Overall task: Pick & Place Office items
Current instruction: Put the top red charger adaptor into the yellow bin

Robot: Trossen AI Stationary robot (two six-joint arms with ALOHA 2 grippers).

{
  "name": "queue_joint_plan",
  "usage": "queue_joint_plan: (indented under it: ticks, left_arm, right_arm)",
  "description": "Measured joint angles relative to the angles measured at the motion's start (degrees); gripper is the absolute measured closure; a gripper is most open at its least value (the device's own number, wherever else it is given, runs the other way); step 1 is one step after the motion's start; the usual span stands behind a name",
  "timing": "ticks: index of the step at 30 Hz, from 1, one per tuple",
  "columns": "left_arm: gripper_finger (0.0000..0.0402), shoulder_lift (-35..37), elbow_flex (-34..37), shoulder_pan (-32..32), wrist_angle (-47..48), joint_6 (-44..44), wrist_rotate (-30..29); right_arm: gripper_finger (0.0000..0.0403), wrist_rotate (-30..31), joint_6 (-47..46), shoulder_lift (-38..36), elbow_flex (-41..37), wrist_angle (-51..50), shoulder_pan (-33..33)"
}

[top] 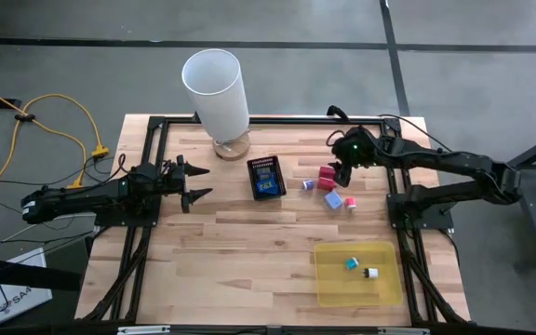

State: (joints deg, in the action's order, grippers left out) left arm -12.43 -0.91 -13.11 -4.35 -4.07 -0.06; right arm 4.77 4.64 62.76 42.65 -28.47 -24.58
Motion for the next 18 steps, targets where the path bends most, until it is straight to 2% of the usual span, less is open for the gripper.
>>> queue_joint_plan:
  ticks: [8,18]
  left_arm:
    - [0.0094,0.0,0.0,0.0,0.0,0.0,0.0]
    - [0.0094,0.0,0.0,0.0,0.0,0.0,0.0]
  right_arm:
    - [0.0213,-2.2,6.9,0.0,0.0,0.0,0.0]
    - [0.0213,-3.6,5.4,0.7,0.0,-0.2,-0.6]
